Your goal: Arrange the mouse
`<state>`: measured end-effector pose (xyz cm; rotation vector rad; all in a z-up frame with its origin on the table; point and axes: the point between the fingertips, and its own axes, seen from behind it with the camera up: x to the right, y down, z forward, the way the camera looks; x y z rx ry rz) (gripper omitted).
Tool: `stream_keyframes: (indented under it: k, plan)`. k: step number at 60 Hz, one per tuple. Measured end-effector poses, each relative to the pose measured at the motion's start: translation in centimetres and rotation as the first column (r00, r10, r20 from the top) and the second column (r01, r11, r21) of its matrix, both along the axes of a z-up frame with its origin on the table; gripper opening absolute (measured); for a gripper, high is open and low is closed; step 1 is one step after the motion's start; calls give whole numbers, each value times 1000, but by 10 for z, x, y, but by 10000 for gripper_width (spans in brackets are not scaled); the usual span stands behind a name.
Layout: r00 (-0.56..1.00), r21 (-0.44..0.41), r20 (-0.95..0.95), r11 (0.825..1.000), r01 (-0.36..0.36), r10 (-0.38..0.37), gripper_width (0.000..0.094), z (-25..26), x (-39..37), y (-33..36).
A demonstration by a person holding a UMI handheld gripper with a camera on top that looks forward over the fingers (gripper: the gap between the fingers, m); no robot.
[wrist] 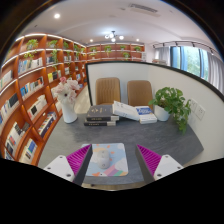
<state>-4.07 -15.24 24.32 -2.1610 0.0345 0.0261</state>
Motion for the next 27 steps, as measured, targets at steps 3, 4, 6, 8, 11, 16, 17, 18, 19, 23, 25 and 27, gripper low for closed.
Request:
stream_keyframes:
  k: [3, 4, 6, 8, 11, 16, 17, 18, 19, 23, 25, 27]
  plan:
    - [1000, 6, 1, 1000, 2, -2, 865, 4, 5, -8]
    - [1000, 6, 0, 1000, 4, -4, 865, 5, 6, -10]
    - [1000, 8, 0, 1000, 7, -7, 864, 7, 9, -16]
    - [1000, 7, 0, 1000, 9, -9, 861, 7, 12, -21]
    - [1000, 2, 0, 1000, 12, -12, 859, 6, 17, -28]
    - [1000, -5, 1, 1000, 19, -19, 856, 4, 24, -37]
    - [1000, -6, 0, 1000, 21, -21, 856, 4, 26, -39]
    - [1000, -6, 0, 1000, 23, -23, 854, 4, 27, -40]
    - [1000, -6, -1, 1000, 26, -26, 856, 3, 29, -41]
    - [999, -5, -7, 999, 32, -32, 857, 4, 33, -45]
    - [999, -5, -10, 999, 34, -34, 855, 3, 35, -46]
    - [999, -5, -11, 999, 35, -35, 855, 3, 36, -47]
